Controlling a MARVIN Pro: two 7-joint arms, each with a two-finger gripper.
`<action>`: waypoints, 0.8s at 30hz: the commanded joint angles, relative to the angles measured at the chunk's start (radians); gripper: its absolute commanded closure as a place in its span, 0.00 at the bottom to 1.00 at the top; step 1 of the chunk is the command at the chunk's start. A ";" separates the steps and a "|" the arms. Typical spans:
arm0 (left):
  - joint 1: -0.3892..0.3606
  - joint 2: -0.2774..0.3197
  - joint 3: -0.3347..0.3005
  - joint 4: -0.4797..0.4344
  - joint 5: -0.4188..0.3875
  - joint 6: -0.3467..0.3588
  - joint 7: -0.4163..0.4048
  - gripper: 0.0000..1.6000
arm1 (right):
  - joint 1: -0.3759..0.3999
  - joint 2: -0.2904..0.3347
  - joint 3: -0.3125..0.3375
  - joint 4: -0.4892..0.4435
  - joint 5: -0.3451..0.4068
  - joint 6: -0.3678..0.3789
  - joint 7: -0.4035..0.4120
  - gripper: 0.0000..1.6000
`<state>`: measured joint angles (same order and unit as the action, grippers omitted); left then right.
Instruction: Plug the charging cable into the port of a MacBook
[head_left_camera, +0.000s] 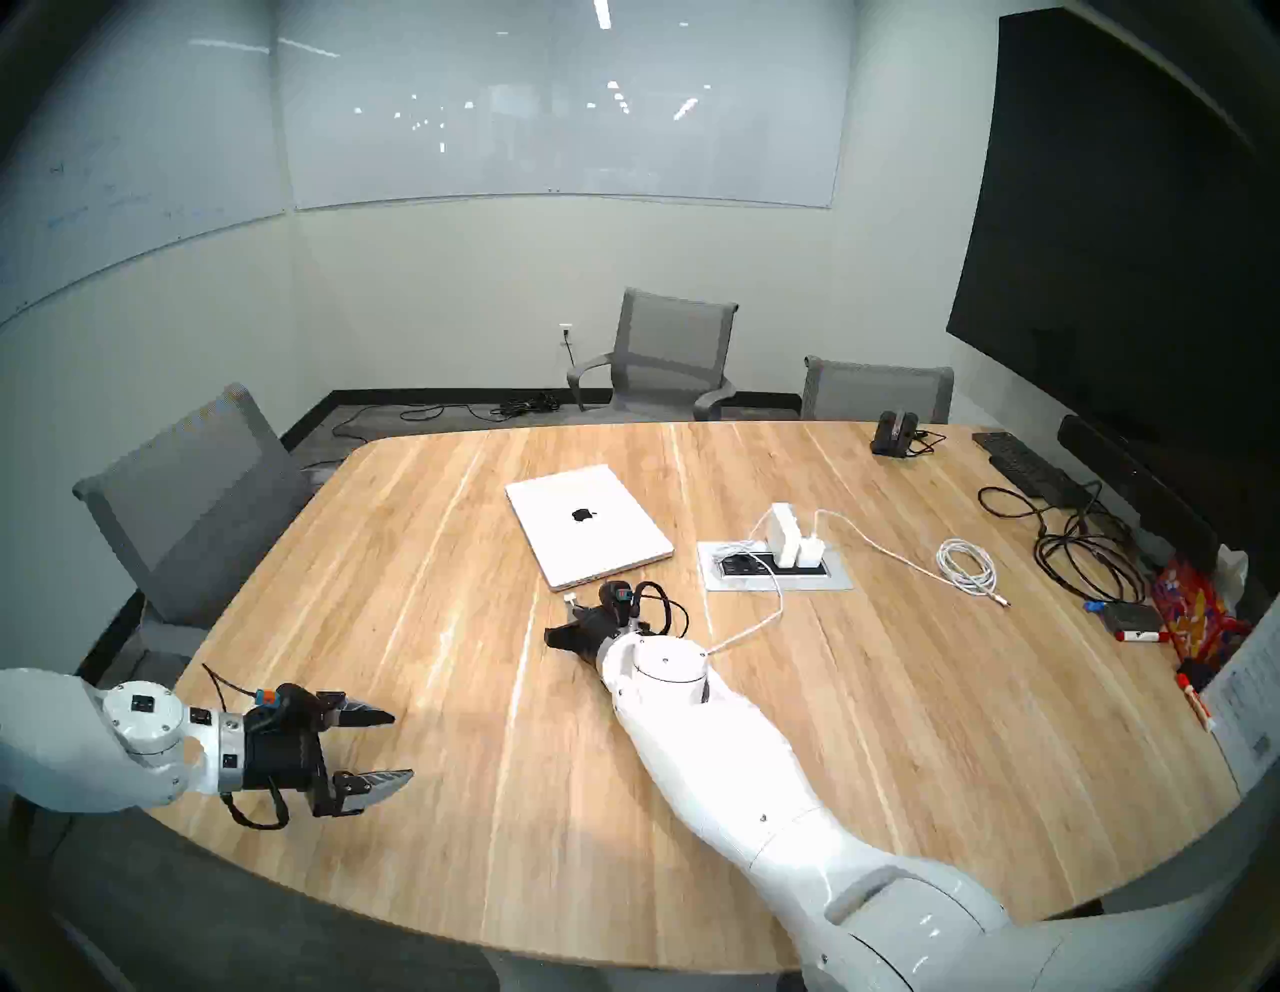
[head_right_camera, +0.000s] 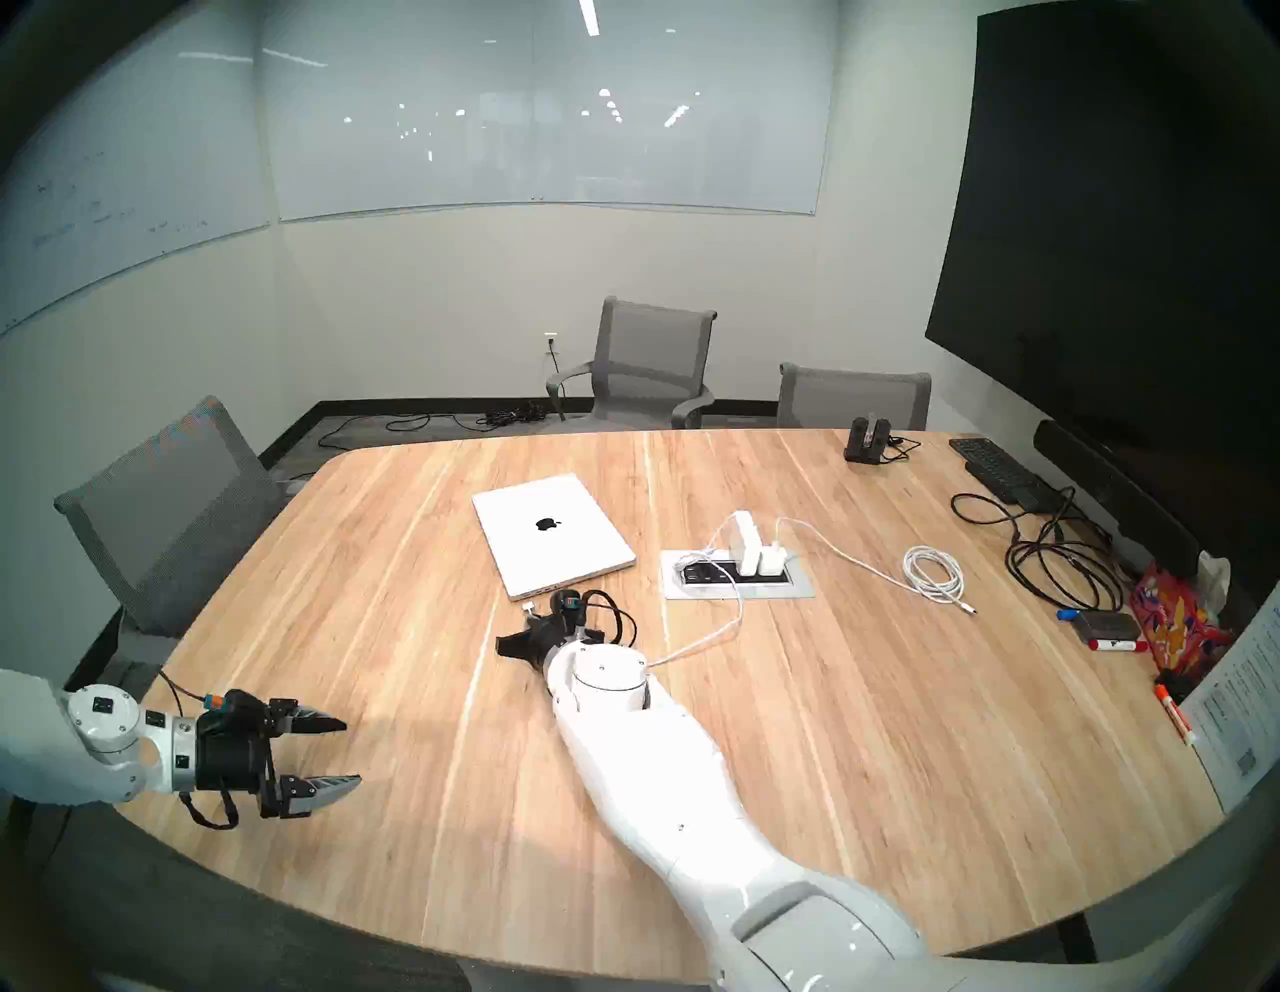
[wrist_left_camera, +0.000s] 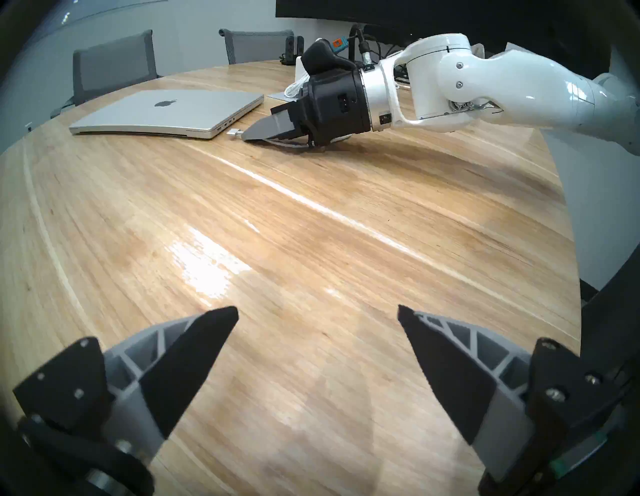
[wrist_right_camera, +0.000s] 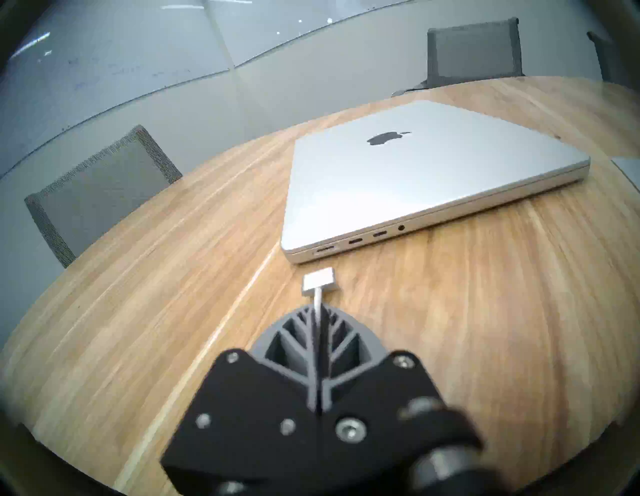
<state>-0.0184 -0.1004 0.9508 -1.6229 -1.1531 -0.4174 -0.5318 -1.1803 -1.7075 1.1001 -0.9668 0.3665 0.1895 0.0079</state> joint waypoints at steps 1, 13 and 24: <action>-0.006 -0.001 -0.006 0.000 0.000 -0.001 0.001 0.00 | 0.048 -0.032 0.002 0.010 0.008 -0.024 0.017 1.00; -0.006 -0.001 -0.006 0.000 0.000 -0.001 0.001 0.00 | 0.079 -0.045 0.020 0.071 0.013 -0.048 0.026 1.00; -0.006 -0.001 -0.006 0.000 0.000 -0.001 0.001 0.00 | 0.092 -0.048 0.030 0.096 0.015 -0.065 0.035 1.00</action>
<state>-0.0184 -0.1004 0.9509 -1.6229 -1.1532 -0.4174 -0.5318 -1.1208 -1.7354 1.1322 -0.8635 0.3829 0.1456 0.0376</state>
